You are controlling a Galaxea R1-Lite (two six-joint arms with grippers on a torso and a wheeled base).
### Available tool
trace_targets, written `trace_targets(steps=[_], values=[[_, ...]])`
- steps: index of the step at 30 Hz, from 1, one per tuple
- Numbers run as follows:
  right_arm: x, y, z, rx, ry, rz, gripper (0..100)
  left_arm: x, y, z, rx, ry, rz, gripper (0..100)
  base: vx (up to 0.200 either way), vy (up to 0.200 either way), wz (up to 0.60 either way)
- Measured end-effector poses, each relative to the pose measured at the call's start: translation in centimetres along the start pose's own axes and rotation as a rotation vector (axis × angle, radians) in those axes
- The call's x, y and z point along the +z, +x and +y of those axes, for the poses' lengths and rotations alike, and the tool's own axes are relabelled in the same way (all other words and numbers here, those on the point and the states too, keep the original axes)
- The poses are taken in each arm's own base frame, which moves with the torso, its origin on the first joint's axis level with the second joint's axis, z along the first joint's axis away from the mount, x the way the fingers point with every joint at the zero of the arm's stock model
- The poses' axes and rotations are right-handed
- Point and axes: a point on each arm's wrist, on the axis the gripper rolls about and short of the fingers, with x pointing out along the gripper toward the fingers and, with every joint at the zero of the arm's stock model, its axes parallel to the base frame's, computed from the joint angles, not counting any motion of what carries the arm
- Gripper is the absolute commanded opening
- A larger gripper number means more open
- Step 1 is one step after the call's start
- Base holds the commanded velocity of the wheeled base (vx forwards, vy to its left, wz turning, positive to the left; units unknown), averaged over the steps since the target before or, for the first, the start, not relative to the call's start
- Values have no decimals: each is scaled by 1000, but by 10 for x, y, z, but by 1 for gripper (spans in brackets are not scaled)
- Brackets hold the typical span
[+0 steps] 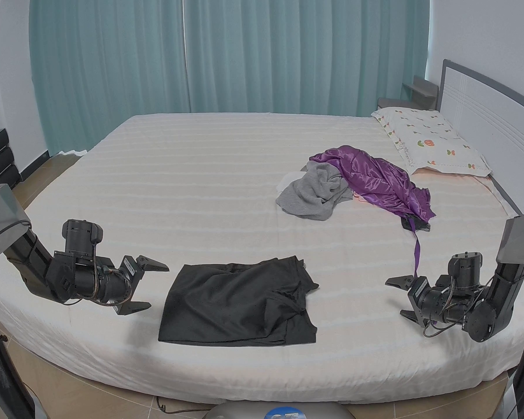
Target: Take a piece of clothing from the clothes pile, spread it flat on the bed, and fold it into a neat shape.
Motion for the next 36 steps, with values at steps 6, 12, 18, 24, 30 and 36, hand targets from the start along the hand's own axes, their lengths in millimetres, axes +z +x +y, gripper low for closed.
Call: trace_targets(steps=[6,12,18,24,30,36], values=[[-26,4,21,18,-90,9,100,-1,1,1,6,1,-1,100,0,200,0],[-60,15,48,10,-227,66,100,-1,2,1,10,2,-1,100,0,67,0],[-78,33,77,-57,-341,97,100,-1,3,1,12,3,-1,100,0,0,0],[-87,47,93,-129,-470,127,100,-1,3,1,13,8,-1,100,0,0,0],[-90,53,87,-259,-575,135,100,-2,4,2,16,15,1,100,0,0,0],[-81,44,74,-331,-576,139,100,-2,4,3,17,17,2,100,0,0,0]])
